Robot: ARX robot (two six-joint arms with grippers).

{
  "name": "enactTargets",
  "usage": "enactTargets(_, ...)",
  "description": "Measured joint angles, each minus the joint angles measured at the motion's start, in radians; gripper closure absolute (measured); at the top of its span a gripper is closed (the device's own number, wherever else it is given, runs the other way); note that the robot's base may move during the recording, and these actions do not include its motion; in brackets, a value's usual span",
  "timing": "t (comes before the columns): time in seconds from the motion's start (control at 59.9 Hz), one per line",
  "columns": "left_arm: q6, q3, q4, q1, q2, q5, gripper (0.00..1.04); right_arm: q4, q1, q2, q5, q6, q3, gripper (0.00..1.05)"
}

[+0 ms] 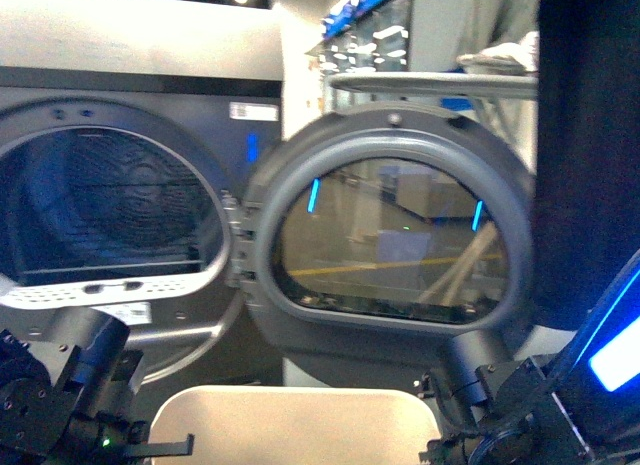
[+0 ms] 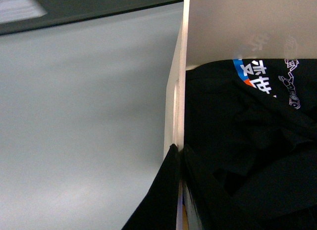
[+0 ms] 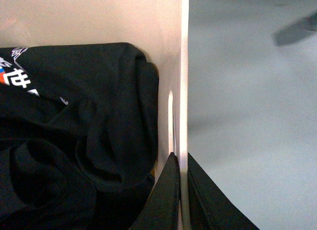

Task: Move hamper under clothes hanger

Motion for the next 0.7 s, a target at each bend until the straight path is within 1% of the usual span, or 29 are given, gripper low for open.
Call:
enactTargets(0.184,0.0,0.002,0.0,-0.024,-0.001,0.011,1.01,0.001,-0.02,-0.002,0.016,-0.001,0.0,1.02)
enactTargets(0.702,0.0,-0.001,0.0,-0.003,-0.001,-0.003,1.01,0.001,0.0,-0.004,0.003,-0.002,-0.001,1.02)
